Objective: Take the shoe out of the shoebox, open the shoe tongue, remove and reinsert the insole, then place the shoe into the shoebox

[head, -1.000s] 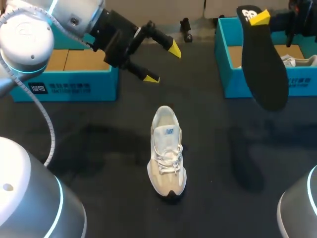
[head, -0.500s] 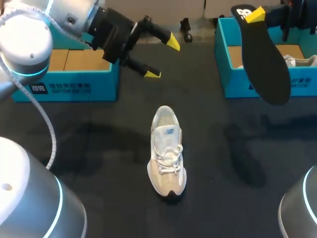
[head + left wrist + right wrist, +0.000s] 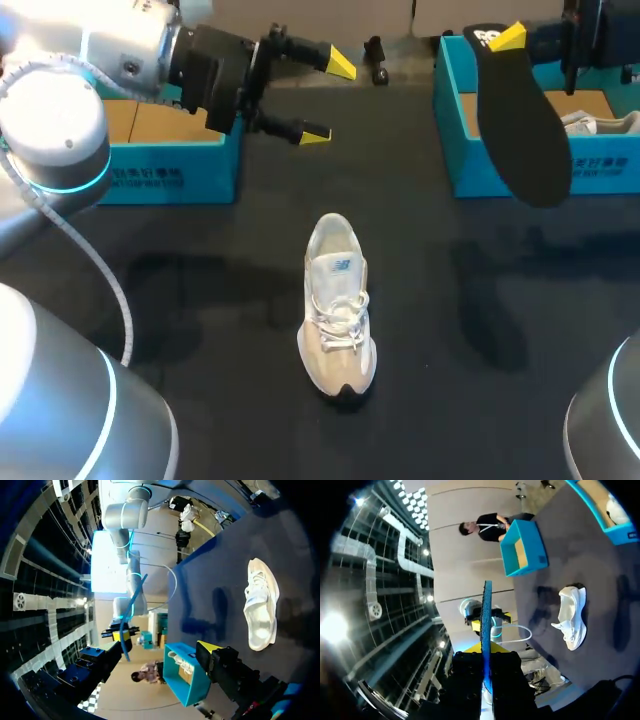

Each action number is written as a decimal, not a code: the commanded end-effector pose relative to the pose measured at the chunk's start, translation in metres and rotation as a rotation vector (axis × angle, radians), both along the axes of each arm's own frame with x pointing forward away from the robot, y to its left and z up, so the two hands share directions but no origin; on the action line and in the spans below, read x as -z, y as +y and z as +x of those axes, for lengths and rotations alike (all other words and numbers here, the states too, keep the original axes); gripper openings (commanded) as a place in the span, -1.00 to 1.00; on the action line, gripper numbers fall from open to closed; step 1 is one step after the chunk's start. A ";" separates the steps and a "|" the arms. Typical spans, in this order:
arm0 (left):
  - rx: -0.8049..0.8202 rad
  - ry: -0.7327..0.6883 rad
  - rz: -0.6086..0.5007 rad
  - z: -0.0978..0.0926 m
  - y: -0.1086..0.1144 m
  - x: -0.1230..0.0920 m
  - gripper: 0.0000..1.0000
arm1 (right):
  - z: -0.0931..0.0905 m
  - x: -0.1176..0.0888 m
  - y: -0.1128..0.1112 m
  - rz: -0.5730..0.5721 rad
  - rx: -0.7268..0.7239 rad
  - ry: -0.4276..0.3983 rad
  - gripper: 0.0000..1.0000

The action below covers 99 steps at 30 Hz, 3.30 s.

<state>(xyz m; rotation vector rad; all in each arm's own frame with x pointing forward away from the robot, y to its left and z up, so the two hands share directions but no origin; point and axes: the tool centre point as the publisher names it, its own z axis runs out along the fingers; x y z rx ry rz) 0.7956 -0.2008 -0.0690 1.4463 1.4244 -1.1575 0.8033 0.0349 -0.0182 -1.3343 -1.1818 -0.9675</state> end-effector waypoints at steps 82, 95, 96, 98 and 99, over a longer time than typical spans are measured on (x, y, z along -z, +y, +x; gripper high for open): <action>-0.010 -0.077 -0.398 -0.005 -0.091 0.000 -0.08 | 0.053 0.058 0.075 0.014 0.169 0.459 -1.00; 0.003 -0.070 -0.390 -0.008 -0.096 0.005 -1.00 | 0.051 0.060 0.074 0.001 0.162 0.459 -1.00; 0.004 -0.067 -0.389 -0.007 -0.096 0.005 -1.00 | 0.051 0.061 0.074 0.000 0.163 0.456 -1.00; 0.006 -0.061 -0.389 -0.007 -0.096 0.005 -1.00 | 0.050 0.061 0.075 -0.005 0.165 0.452 -1.00; 0.006 -0.059 -0.390 -0.007 -0.096 0.004 -1.00 | 0.049 0.062 0.075 -0.003 0.170 0.444 -1.00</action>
